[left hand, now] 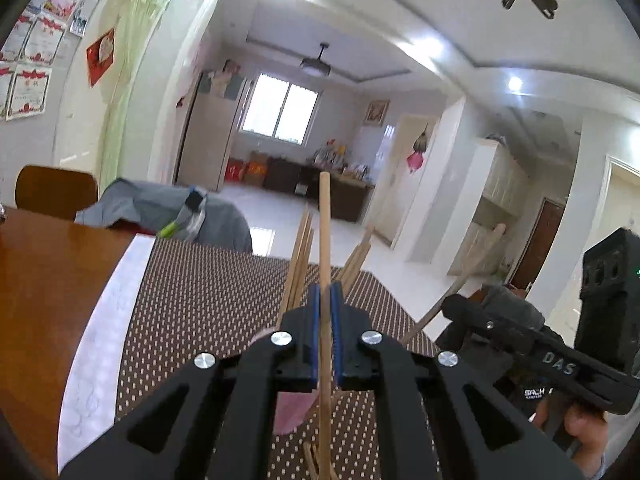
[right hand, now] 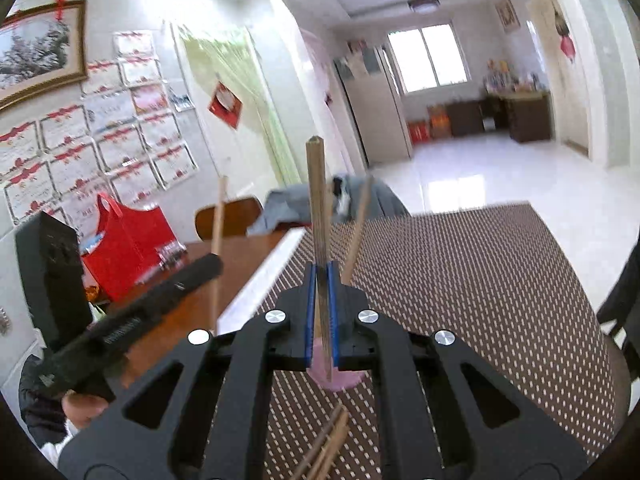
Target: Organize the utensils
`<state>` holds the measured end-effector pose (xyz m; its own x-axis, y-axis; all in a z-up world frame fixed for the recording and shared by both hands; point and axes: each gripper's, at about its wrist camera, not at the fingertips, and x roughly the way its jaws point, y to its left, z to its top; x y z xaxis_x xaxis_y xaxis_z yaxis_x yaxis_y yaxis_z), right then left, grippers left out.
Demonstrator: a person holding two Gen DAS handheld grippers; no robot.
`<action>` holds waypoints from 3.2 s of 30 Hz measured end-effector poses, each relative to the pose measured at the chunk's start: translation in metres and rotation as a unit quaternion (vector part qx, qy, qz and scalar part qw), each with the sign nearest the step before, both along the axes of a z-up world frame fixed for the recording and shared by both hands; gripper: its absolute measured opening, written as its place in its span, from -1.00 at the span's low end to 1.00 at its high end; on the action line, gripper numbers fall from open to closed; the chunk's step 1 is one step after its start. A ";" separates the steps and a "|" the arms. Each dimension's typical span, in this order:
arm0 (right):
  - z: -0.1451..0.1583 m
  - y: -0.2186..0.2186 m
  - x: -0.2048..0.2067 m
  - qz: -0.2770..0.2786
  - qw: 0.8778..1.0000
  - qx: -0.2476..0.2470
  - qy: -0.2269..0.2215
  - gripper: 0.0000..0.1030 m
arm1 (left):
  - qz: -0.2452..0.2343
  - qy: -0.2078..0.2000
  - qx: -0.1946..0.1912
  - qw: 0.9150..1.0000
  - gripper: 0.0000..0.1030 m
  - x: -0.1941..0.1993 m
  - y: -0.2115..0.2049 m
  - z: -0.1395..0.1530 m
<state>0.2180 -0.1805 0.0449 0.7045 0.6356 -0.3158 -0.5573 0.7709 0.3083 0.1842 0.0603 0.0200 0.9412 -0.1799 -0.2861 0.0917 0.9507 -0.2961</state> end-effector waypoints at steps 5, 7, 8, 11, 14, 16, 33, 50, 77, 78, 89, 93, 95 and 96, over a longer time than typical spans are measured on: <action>0.019 0.006 0.000 0.010 1.000 0.011 -0.027 -0.91 | 0.008 -0.027 0.001 1.000 -0.89 0.009 0.000 0.011; 0.029 0.010 -0.001 0.011 0.999 0.019 -0.039 -0.93 | 0.010 -0.038 -0.002 0.999 -0.89 0.015 0.001 0.015; 0.030 0.013 0.000 0.011 0.999 0.020 -0.042 -0.93 | 0.012 -0.042 -0.004 0.999 -0.89 0.017 0.001 0.015; 0.038 0.019 0.004 0.014 0.999 0.018 -0.049 -0.93 | 0.016 -0.044 -0.007 0.999 -0.89 0.026 0.002 0.015; 0.029 0.028 0.015 0.018 1.000 -0.014 -0.020 -0.93 | 0.023 -0.030 -0.010 0.999 -0.89 0.033 0.004 0.012; 0.012 0.035 0.023 0.011 0.999 -0.044 0.006 -0.92 | 0.024 -0.014 -0.005 1.000 -0.89 0.034 0.004 0.007; -0.098 0.046 0.068 0.056 0.983 -0.042 0.168 -0.32 | 0.034 0.031 -0.004 0.999 -0.89 0.037 0.021 -0.023; -0.121 0.030 0.074 0.115 0.966 0.002 0.232 -0.43 | 0.024 0.044 0.001 0.999 -0.89 0.038 0.014 -0.032; 0.009 0.053 0.035 -0.018 0.996 0.039 -0.077 -0.89 | 0.042 -0.081 -0.022 0.996 -0.89 0.045 0.019 0.018; 0.010 0.055 0.036 -0.022 0.995 0.040 -0.084 -0.89 | 0.046 -0.089 -0.019 0.995 -0.89 0.045 0.019 0.021; -0.014 0.070 0.056 -0.046 0.992 0.054 -0.103 -0.89 | 0.073 -0.113 0.008 0.991 -0.89 0.063 0.020 0.006; -0.027 0.072 0.056 -0.047 0.993 0.051 -0.093 -0.89 | 0.073 -0.097 0.017 0.992 -0.89 0.067 0.020 -0.004; -0.030 0.070 0.056 -0.046 0.994 0.049 -0.088 -0.89 | 0.070 -0.090 0.018 0.993 -0.89 0.066 0.020 -0.007; -0.032 0.070 0.055 -0.045 0.994 0.048 -0.085 -0.89 | 0.069 -0.087 0.020 0.994 -0.88 0.067 0.020 -0.009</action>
